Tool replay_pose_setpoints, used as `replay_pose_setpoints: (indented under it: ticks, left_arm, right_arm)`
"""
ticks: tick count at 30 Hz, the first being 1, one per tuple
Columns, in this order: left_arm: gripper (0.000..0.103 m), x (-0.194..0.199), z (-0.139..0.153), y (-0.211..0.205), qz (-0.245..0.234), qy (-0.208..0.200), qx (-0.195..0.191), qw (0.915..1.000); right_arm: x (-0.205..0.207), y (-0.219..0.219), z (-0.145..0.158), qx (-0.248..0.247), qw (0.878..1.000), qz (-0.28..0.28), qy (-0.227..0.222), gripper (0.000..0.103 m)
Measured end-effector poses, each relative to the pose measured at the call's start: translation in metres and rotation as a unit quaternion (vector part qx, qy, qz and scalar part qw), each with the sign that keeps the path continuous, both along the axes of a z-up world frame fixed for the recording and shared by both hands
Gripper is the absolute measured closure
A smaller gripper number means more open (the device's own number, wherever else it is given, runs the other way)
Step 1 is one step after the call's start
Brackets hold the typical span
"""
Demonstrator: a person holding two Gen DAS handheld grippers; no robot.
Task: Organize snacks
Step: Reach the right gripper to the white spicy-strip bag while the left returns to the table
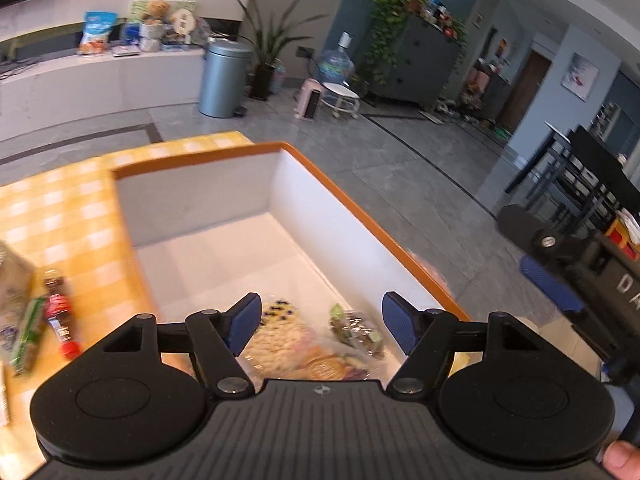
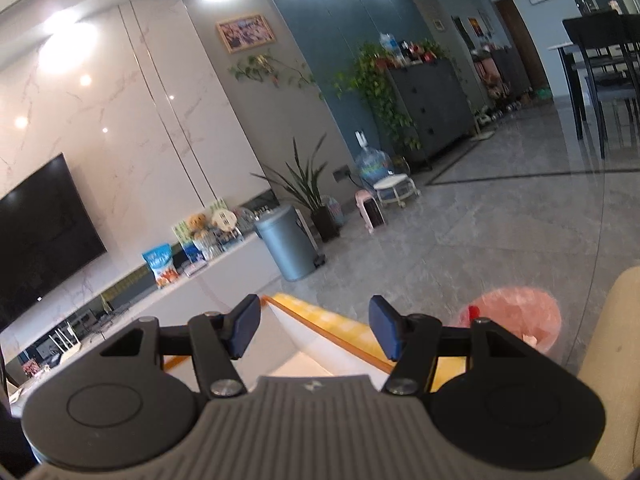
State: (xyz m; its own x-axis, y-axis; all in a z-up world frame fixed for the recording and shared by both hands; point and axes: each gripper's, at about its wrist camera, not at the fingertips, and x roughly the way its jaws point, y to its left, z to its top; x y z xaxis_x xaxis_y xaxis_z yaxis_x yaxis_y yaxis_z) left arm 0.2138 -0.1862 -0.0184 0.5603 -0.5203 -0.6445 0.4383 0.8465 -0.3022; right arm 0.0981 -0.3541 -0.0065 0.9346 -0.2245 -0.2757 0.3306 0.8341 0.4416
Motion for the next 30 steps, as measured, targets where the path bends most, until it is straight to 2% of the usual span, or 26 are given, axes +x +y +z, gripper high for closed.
replay_pose_setpoints:
  ticks: [9, 13, 17, 21, 24, 30]
  left_arm:
    - [0.021, -0.022, 0.039, 0.058, 0.074, -0.035, -0.004, 0.9966]
    - [0.021, -0.044, 0.053, 0.088, 0.109, -0.075, 0.014, 0.9912]
    - [0.02, -0.062, 0.065, 0.127, 0.136, -0.096, 0.011, 0.986]
    - [0.019, -0.076, 0.066, 0.169, 0.189, -0.096, 0.014, 0.9772]
    - [0.019, -0.08, 0.056, 0.206, 0.223, -0.085, 0.007, 0.9711]
    - [0.019, -0.073, 0.026, 0.257, 0.311, -0.062, 0.04, 0.9477]
  right_arm:
    - [-0.023, 0.033, 0.035, -0.014, 0.999, 0.019, -0.027, 0.043]
    - [-0.025, 0.057, 0.047, -0.018, 0.998, 0.049, -0.025, 0.043]
    - [-0.025, 0.091, 0.056, -0.029, 0.995, 0.09, -0.021, 0.043]
    - [-0.019, 0.13, 0.057, -0.034, 0.989, 0.141, -0.008, 0.043]
    - [-0.01, 0.16, 0.052, -0.04, 0.982, 0.183, 0.012, 0.043]
    - [0.016, 0.217, 0.025, -0.063, 0.964, 0.248, 0.073, 0.043]
